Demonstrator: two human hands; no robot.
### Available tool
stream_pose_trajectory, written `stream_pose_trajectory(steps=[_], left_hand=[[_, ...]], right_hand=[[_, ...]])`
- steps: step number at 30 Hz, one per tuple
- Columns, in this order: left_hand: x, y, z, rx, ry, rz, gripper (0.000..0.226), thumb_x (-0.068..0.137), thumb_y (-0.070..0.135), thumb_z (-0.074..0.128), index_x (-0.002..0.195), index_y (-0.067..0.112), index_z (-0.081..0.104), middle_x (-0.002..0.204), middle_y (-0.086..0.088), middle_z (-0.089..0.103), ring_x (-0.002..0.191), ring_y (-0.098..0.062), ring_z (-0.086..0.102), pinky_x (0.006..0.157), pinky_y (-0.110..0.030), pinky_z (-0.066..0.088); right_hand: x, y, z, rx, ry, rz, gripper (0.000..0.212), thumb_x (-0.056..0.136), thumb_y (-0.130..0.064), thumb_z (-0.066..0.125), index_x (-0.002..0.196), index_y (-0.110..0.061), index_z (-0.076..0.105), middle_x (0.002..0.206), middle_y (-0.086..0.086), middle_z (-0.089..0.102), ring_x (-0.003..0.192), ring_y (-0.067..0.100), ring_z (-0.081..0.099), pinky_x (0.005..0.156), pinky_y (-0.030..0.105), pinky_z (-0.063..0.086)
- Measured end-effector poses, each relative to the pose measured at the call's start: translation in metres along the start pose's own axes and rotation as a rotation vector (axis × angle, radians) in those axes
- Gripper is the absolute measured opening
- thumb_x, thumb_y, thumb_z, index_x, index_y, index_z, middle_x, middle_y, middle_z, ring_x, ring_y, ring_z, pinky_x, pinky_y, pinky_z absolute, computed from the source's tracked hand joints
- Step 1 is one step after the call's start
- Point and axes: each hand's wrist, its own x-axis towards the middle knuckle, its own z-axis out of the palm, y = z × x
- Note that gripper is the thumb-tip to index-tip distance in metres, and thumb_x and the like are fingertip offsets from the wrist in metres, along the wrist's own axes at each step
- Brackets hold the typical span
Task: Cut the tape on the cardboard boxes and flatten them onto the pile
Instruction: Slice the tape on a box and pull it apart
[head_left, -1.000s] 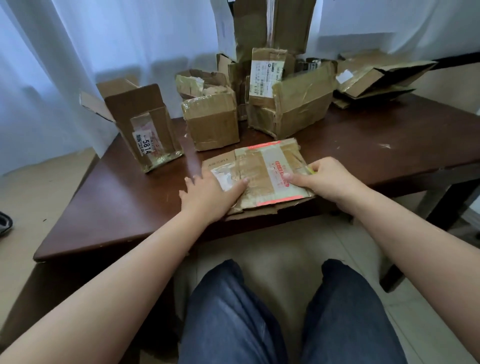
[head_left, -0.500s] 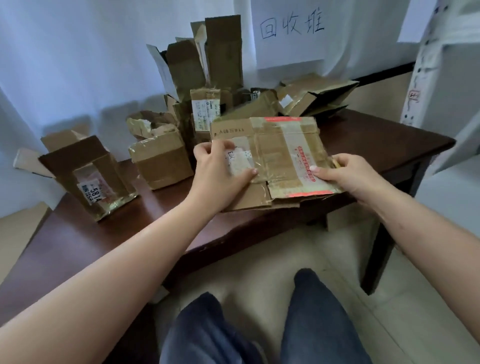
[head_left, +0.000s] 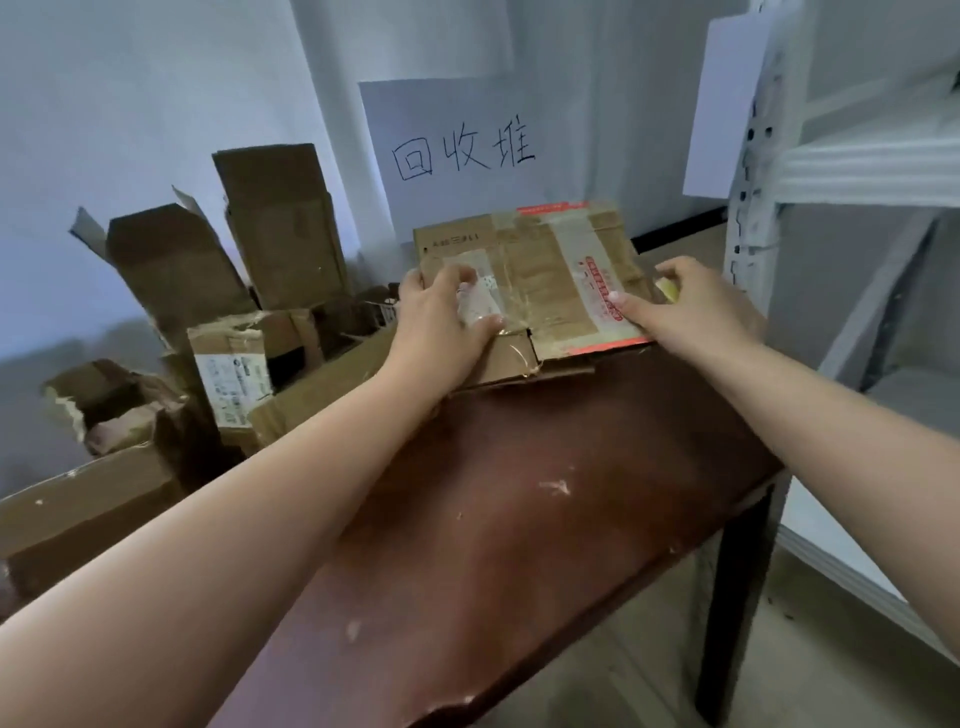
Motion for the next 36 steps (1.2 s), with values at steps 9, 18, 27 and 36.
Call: stream_pose_trajectory(steps=[9,18,27,36], left_hand=[[0.152,-0.022,0.057,-0.159,0.126,-0.150,0.048,0.093,0.021,0.062,0.138,0.027,0.047,0.153,-0.012,0.016,0.141,-0.030,0.023,0.117,-0.037,0.018],[0.194,-0.056,0.132,0.429,-0.236,-0.275,0.054,0.096,0.047,0.043,0.138,0.014,0.044,0.145,-0.023,0.037,0.135,-0.045,0.028,0.109,-0.055,0.022],[0.169,-0.073,0.163,0.488,-0.631,-0.079,0.120,0.062,0.084,0.058,0.151,0.039,-0.009,0.161,-0.012,-0.010,0.144,-0.046,-0.011,0.113,-0.066,0.009],[0.153,-0.101,0.176,0.615,-0.492,0.007,0.094,0.078,0.084,0.030,0.152,0.039,-0.007,0.161,-0.016,0.000,0.145,-0.044,0.001,0.114,-0.060,0.004]], right_hand=[[0.169,-0.015,0.075,-0.073,0.032,-0.129,0.056,0.079,-0.072,0.051,0.117,-0.031,0.060,0.114,-0.001,0.066,0.112,0.031,0.054,0.085,0.037,0.045],[0.228,0.014,0.138,-0.311,-0.139,-0.065,0.062,0.079,-0.070,0.057,0.131,-0.035,0.054,0.130,0.002,0.058,0.125,0.030,0.045,0.083,0.033,0.039],[0.214,0.034,0.161,-0.414,-0.099,-0.156,0.052,0.078,-0.065,0.061,0.123,-0.040,0.058,0.128,0.000,0.049,0.113,0.025,0.056,0.076,0.030,0.040],[0.197,0.023,0.195,-0.445,-0.186,-0.272,0.026,0.091,-0.040,0.048,0.112,-0.034,0.063,0.118,0.004,0.065,0.109,0.033,0.058,0.072,0.030,0.036]])
